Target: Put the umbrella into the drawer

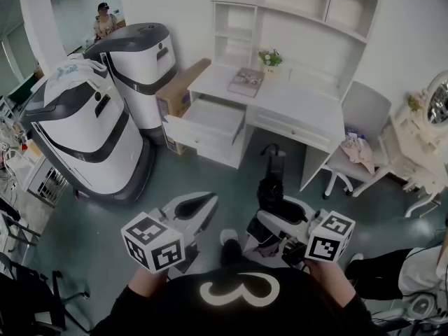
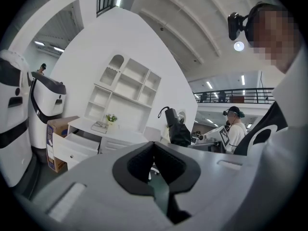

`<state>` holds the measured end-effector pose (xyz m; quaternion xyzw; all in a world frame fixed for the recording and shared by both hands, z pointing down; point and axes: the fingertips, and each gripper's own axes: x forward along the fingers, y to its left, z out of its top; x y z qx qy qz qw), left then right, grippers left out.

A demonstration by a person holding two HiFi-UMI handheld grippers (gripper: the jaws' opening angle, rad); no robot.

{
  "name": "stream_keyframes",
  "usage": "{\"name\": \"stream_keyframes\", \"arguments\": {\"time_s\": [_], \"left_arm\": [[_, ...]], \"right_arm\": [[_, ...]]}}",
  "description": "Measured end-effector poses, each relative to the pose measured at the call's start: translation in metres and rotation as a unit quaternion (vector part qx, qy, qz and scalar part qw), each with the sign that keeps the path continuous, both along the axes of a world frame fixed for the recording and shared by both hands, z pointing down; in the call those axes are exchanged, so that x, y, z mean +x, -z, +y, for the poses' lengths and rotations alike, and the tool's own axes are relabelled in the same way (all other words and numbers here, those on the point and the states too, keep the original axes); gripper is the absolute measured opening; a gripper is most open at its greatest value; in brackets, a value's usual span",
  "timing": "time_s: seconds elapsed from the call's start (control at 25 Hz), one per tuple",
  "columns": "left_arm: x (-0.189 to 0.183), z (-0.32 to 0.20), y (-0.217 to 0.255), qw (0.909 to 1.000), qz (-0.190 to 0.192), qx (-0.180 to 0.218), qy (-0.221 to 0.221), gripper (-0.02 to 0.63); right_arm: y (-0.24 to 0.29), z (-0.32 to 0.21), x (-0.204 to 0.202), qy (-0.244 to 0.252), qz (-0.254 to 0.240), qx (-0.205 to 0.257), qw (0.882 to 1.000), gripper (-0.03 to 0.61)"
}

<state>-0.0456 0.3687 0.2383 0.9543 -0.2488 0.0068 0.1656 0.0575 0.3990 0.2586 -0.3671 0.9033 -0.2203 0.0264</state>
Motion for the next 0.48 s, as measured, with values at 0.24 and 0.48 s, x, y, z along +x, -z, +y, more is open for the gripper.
{"name": "stream_keyframes", "arguments": {"time_s": [0.24, 0.48], "left_arm": [[0.007, -0.051, -0.01, 0.9997, -0.011, -0.005, 0.019, 0.006], [0.008, -0.126, -0.03, 0.9982, -0.03, -0.036, 0.037, 0.006]], "right_arm": [[-0.013, -0.054, 0.015, 0.007, -0.011, -0.008, 1.0, 0.229], [-0.029, -0.131, 0.018, 0.021, -0.02, -0.028, 0.999, 0.229]]}}
